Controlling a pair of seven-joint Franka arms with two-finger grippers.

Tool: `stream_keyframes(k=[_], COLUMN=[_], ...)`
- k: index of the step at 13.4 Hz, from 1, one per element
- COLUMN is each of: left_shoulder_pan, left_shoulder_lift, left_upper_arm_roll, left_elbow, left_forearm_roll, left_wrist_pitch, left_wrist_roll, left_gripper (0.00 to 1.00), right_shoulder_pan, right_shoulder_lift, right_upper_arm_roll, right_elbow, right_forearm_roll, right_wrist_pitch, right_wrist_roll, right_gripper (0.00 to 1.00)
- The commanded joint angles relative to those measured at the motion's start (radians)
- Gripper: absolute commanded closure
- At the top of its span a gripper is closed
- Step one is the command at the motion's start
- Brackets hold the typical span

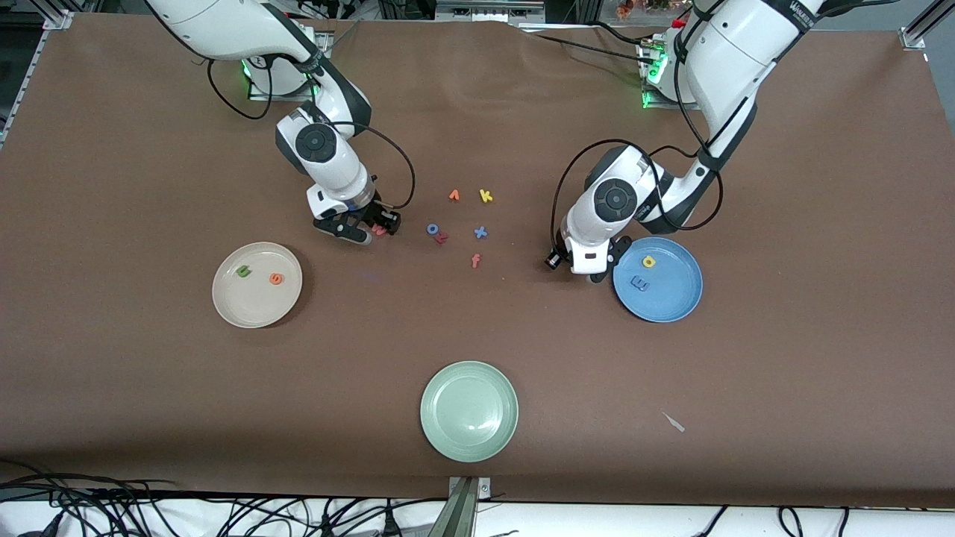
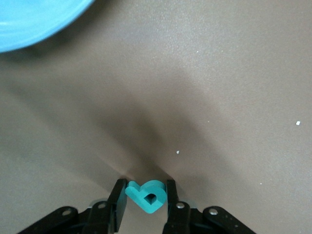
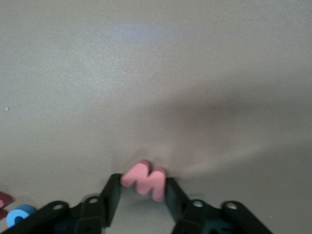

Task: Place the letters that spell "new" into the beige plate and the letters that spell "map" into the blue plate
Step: 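Carry the teal letter to the blue plate while the right gripper carries the pink M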

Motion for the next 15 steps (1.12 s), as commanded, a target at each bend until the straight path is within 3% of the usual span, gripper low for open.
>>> stream_keyframes(k=[1,7,11,15], left_shoulder_pan=[-0.004,0.015,0.028,0.112], left_shoulder_lift=[0.017,-0.03,-0.066,-0.078], left_upper_arm_roll=[0.002,0.001,-0.001,0.001], left_elbow=[0.013,0.014,0.152,0.217], left_forearm_roll=[0.043,0.045,0.046,0.046], left_wrist_pitch=[-0.003,-0.03,-0.304,-0.518], left_wrist_roll=[-0.028,-0.018,-0.002,0.279], left_gripper=[0.68,0.68,0.69,0.69], right_shoulder_pan=[0.003,0.0,-0.005,-0.022], right_shoulder_lift=[0.018,-0.025,-0.085,-0.114], right_upper_arm_roll=[-0.004,-0.028,-0.064,-0.14], right_elbow=[-0.006,0.006,0.101,0.173], right_forearm_roll=[-0.017,-0.018,-0.014,-0.006], right_wrist_pitch=[0.029,0.007,-0.227,-0.381], right_wrist_roll=[0.002,-0.05,-0.183,-0.442], right_gripper=[0.7,0.76,0.76,0.76])
